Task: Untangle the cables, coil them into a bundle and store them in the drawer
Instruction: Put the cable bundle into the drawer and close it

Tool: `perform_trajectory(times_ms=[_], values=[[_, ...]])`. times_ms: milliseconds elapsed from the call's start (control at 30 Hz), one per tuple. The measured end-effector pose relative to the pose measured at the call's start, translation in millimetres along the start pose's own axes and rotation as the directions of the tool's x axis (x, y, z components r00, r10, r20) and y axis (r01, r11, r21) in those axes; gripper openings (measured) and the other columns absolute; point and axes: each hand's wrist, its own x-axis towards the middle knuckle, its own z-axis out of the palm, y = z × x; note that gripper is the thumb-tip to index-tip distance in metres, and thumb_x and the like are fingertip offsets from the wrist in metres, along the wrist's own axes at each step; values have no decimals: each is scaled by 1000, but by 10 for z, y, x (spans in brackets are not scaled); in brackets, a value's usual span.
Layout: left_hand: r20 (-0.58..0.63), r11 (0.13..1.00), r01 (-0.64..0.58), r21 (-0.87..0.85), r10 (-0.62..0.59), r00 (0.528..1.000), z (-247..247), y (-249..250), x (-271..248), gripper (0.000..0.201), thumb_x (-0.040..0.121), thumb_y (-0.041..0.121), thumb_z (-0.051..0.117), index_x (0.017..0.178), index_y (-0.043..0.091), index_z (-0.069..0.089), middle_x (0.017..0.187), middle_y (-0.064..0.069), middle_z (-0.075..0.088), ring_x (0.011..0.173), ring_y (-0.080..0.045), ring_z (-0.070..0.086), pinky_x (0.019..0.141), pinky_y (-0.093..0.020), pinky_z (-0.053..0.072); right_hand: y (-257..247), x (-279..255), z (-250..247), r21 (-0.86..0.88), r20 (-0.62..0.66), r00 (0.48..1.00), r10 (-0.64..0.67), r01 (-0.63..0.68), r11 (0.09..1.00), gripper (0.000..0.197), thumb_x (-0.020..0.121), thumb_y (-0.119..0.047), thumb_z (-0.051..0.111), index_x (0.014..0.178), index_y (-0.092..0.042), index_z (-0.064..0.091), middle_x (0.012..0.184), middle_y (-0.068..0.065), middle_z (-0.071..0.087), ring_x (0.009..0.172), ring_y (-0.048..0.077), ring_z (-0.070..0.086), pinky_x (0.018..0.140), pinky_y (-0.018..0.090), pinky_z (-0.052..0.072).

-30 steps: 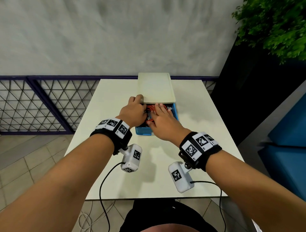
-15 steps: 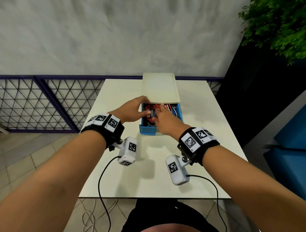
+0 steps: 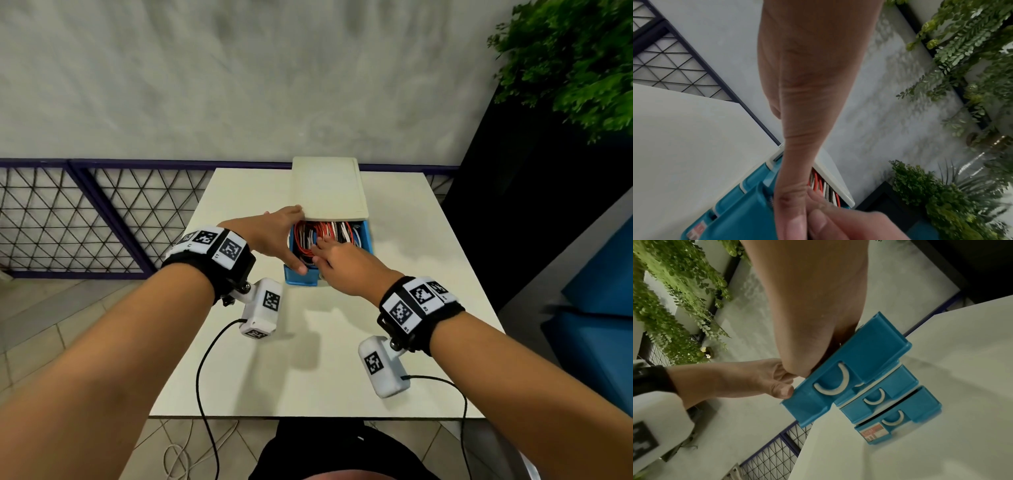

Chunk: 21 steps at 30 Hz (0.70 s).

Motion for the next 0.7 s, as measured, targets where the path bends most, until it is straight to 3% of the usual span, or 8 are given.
perform_trajectory(times_ms=[100,167,267,367,433,533,600,700], values=[[-4,1000,17,25,-17,1000,-38,25,-3,103,62,46,83,143,12,29,150,-3,25,137,-20,28,112,-32,23,13,120,-41,-54,65,997,38,-35,998,44,104,-24,32,142,-6,43,153,13,36,145,26,26,113,43,31],[0,999,21,28,-21,1000,-45,27,11,103,60,46,84,141,11,32,149,-3,26,136,-19,30,110,-30,29,35,190,-83,-68,63,996,58,-54,996,38,101,-27,38,130,-11,56,138,12,51,128,31,47,100,46,44],[-11,998,22,60,-22,1000,-48,13,39,107,57,50,84,142,14,31,151,1,22,138,-17,28,111,-28,27,68,243,-206,-61,-101,993,63,-69,996,30,95,-28,44,107,-15,69,114,7,63,99,28,61,79,41,53],[-23,996,19,89,-17,1000,-73,7,67,105,54,53,84,140,15,36,149,1,25,135,-19,32,111,-31,31,126,241,-342,-79,-201,979,35,-52,996,36,97,-33,44,128,-25,61,140,8,49,128,28,45,97,45,46],[-32,995,10,102,-7,999,-97,7,82,102,54,53,84,137,15,40,144,0,31,131,-19,37,109,-33,35,150,226,-380,-96,-93,996,3,-11,995,43,98,-42,44,141,-37,45,157,10,27,144,29,23,113,49,29],[-56,994,-10,104,16,998,-99,-24,112,100,51,55,84,133,15,45,136,-1,38,125,-20,43,106,-35,39,184,249,-315,-145,39,999,-15,20,989,48,99,-51,35,147,-44,31,163,9,8,150,27,3,119,55,5],[-96,995,-13,97,22,995,-80,-56,139,97,52,53,84,132,12,47,132,0,41,119,-19,46,102,-33,42,214,278,-298,-89,-22,999,26,-27,996,50,101,-48,32,149,-37,28,162,10,13,150,28,6,119,54,7],[-208,996,-14,90,33,978,-51,-67,218,76,62,44,81,124,10,54,121,-1,47,105,-19,52,89,-32,47,304,317,-331,-18,-127,989,79,-82,996,44,103,-28,36,145,-13,41,149,18,38,139,33,32,113,43,28]])
